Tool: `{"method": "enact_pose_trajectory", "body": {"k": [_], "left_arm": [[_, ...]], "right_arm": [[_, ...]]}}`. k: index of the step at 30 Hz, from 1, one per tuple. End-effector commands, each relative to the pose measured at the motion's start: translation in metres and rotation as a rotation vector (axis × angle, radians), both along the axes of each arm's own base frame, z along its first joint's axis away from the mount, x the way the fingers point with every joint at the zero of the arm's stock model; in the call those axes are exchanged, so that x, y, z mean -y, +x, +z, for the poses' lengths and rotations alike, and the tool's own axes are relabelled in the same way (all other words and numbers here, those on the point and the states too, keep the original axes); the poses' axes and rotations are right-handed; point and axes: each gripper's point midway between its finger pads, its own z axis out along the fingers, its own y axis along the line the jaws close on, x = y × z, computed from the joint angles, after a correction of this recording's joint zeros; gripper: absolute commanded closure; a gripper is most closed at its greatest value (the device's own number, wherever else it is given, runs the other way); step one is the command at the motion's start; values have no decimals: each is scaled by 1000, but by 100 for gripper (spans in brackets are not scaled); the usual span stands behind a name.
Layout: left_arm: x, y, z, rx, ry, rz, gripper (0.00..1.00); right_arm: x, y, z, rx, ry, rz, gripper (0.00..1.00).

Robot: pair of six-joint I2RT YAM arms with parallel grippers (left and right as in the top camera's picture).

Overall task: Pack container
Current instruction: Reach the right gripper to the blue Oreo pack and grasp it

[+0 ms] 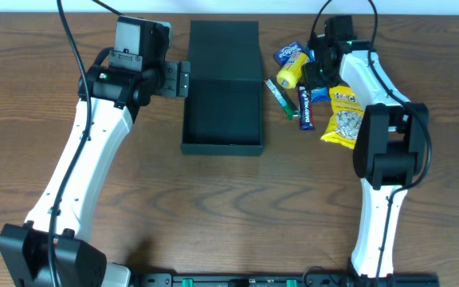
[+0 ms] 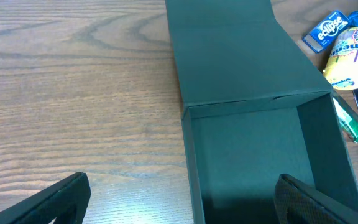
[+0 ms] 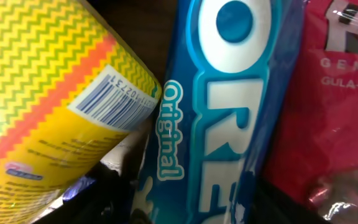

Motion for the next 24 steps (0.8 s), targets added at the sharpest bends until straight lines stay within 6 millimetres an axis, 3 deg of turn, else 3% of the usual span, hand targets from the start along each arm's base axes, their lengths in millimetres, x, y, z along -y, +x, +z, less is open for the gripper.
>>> {"method": "enact_pose_trajectory", "body": {"k": [1,5,15,20,24], "left_arm": [[-3,3,-1,-3,1,11,5],[-3,3,-1,-3,1,11,5],[-3,3,-1,-3,1,11,5],[-3,3,-1,-3,1,12,5],[-3,3,-1,-3,1,11,5]], "right_arm": [[-3,0,-7,-12,-1,-5,45],[-3,0,-7,-11,-1,-5,55],[-3,1,-2,-4,13,-37,67],[-4,12,28,60,24,-43,74],[-5,26,70,147,36,-52,77]]}}
